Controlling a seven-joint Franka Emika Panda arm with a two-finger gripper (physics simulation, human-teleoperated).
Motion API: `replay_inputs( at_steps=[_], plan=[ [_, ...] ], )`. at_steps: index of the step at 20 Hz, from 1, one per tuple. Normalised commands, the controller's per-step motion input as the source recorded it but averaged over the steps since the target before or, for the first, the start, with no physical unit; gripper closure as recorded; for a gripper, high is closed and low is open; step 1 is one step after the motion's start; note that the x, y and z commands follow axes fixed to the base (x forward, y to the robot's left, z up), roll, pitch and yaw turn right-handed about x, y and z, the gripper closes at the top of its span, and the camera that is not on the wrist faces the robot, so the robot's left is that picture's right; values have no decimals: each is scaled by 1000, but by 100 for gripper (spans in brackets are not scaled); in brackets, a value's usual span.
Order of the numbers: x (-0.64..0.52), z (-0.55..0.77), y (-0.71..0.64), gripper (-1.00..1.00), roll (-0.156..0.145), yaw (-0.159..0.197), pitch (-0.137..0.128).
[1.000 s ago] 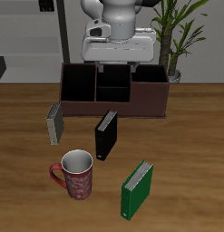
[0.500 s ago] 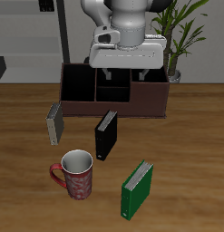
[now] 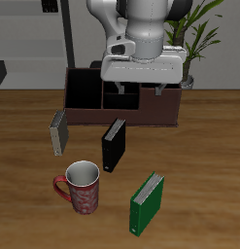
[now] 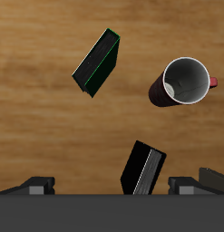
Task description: Place the green book into the back desk caddy's front compartment
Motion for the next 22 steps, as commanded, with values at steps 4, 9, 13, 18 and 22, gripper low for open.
replay_inputs(
  at_steps=[4, 9, 13, 18, 22],
  plan=[
    [247, -17, 119, -100, -10, -59, -20],
    [254, -52, 83, -100, -21, -26, -7],
    [318, -17, 60, -100, -29, -31, -28],
    [240, -68, 107, -100, -13, -54, 19],
    [275, -82, 228, -100, 2, 19, -14]
  ],
)
